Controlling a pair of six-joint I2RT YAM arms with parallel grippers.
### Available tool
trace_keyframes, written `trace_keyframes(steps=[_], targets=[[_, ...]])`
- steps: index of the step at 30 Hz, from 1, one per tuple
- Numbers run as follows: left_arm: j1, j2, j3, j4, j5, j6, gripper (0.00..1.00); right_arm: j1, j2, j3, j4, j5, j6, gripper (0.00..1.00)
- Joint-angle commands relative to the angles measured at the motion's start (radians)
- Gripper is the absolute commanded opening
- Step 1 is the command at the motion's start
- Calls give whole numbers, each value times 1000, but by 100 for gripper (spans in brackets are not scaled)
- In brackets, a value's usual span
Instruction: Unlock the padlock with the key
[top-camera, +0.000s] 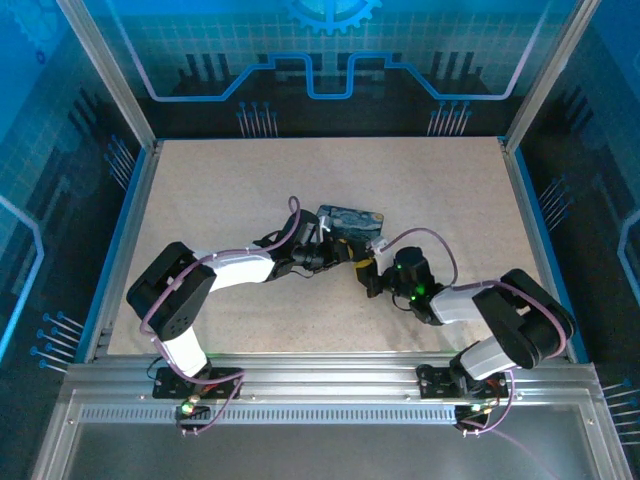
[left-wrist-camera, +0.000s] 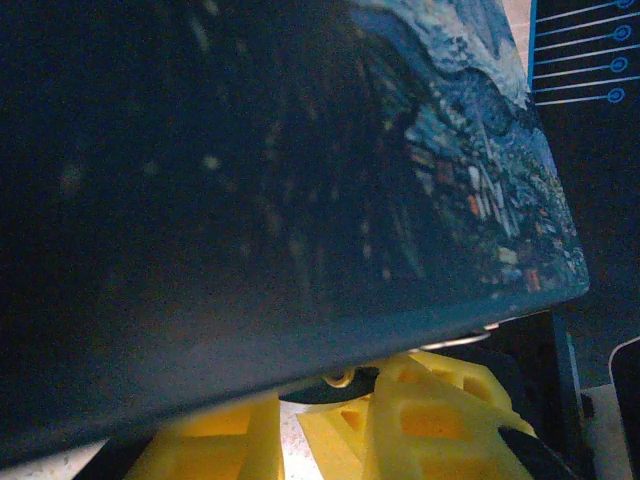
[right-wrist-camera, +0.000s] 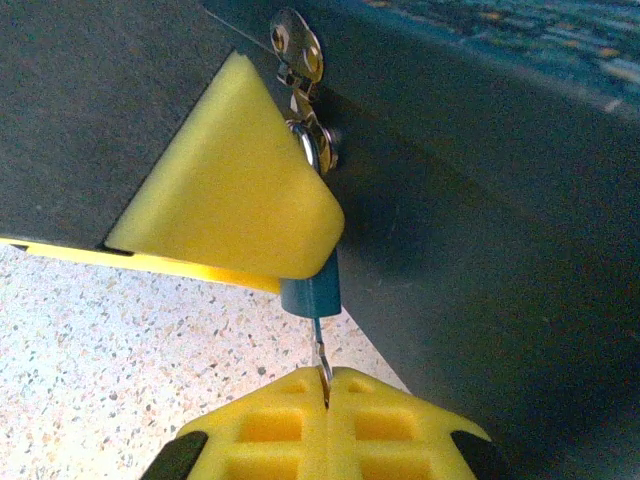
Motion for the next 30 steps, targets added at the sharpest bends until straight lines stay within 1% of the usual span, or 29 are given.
trace_keyframes(steps=[1, 5, 12, 18, 23, 28, 30], targets=[[-19, -7, -8, 22, 33, -14, 9, 15, 11, 72, 112, -45, 12, 0], [-20, -1, -8, 22, 36, -17, 9, 7, 16, 101, 112, -41, 1, 0], [-27, 18, -8, 22, 39, -15, 9, -7, 33, 163, 107, -76, -2, 0], [-26, 40, 3, 18, 37, -3, 10, -14, 55, 165, 66, -88, 9, 0], [-18, 64, 28, 16, 33, 12, 18, -9, 88, 148, 17, -101, 78, 0], [-12, 93, 39, 31, 34, 11, 23, 8, 127, 142, -35, -101, 140, 0], [-8, 106, 45, 34, 39, 11, 27, 12, 150, 142, -46, -99, 155, 0]])
